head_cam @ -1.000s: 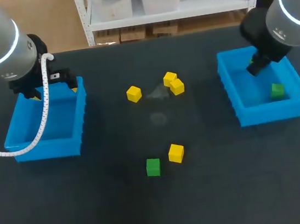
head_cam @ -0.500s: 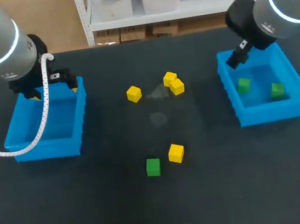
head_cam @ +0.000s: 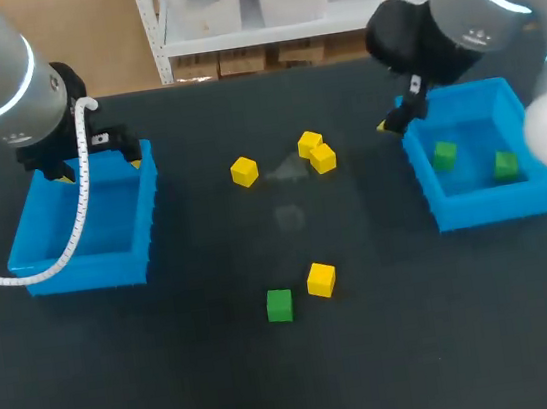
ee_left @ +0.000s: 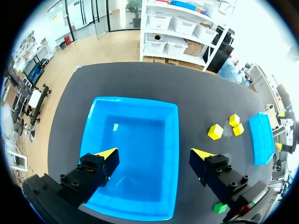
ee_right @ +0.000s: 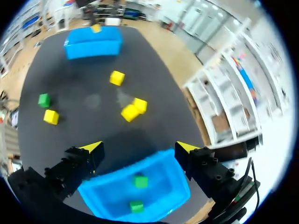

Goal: Put the green cubes in the right bin and the yellow cubes in the left bin.

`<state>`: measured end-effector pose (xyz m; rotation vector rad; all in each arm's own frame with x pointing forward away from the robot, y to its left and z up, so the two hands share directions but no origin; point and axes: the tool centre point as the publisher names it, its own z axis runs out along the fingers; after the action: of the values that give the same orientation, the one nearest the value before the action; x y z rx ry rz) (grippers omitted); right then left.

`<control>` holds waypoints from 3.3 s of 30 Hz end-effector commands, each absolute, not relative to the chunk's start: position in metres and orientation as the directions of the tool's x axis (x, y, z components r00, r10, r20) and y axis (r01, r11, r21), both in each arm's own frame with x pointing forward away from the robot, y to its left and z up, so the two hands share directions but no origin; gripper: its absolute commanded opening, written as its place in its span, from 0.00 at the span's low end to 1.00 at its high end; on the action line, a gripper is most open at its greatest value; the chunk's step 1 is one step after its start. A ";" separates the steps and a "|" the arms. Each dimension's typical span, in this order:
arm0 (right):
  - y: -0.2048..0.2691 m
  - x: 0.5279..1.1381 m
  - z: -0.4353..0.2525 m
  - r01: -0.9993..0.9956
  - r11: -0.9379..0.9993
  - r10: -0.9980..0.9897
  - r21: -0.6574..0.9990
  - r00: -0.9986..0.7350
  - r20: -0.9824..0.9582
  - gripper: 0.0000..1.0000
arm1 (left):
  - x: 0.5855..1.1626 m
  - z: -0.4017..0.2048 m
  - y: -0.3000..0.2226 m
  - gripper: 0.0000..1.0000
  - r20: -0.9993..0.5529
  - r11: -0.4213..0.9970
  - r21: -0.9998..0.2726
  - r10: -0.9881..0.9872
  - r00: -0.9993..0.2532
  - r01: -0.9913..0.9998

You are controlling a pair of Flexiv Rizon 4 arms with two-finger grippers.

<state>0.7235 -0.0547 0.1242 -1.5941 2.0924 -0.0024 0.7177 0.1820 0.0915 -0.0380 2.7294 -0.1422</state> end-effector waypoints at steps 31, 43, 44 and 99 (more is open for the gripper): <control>0.099 0.549 0.095 -0.999 0.016 -0.933 -0.049 0.003 -0.360 1.00 | 0.717 0.092 0.181 1.00 -0.396 0.995 -0.103 -0.049 -0.917 -0.009; 0.121 0.527 0.056 -0.999 -0.032 -0.953 -0.037 0.042 -0.301 1.00 | 0.717 0.092 0.181 1.00 -0.396 0.995 -0.103 -0.049 -0.917 -0.009; 0.123 0.527 0.055 -0.999 -0.036 -0.953 -0.035 0.045 -0.298 1.00 | 0.717 0.092 0.181 1.00 -0.396 0.995 -0.103 -0.049 -0.917 -0.009; 0.121 0.525 0.008 -0.998 -0.030 -0.981 -0.055 0.040 -0.189 0.00 | 0.717 0.092 0.181 1.00 -0.396 0.995 -0.103 -0.049 -0.917 -0.009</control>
<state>0.5269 0.1265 0.0021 -2.1483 2.0654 0.1551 0.7177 0.1820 0.0915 -0.0380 2.7293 -0.1422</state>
